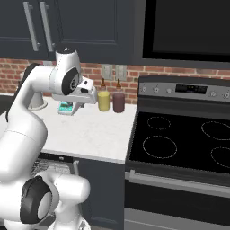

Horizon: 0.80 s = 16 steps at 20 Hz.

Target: Pick up the cup and bowl from the counter, place them in the dishwasher, and close the dishwasher door.

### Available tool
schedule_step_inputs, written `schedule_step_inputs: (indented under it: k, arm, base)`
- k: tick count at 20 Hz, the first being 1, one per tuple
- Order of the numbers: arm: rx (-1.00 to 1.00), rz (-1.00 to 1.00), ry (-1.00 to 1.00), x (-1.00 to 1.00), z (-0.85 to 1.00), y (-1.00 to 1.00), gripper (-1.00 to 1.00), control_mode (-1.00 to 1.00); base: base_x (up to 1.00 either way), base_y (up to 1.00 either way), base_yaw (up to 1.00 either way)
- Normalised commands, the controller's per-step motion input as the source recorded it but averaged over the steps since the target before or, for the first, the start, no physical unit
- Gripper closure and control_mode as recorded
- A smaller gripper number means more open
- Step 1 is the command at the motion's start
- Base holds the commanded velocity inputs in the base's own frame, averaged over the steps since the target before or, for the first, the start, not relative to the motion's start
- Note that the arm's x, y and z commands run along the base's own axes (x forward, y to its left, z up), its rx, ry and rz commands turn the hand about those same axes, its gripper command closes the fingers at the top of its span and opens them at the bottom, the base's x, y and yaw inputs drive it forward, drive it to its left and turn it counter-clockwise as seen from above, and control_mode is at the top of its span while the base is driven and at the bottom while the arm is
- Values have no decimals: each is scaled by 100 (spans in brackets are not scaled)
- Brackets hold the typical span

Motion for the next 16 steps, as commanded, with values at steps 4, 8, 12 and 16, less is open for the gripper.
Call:
schedule_step_inputs:
  k: [4,8,12,16]
  arm:
    - [0,0,0,0,0,0,-100,100]
    - [0,0,0,0,0,0,-100,100]
    - [0,0,0,0,0,0,-100,100]
    - [0,0,0,0,0,0,-100,100]
  base:
    - [0,0,0]
    - [-11,0,0]
    - [-2,0,23]
    - [0,-6,56]
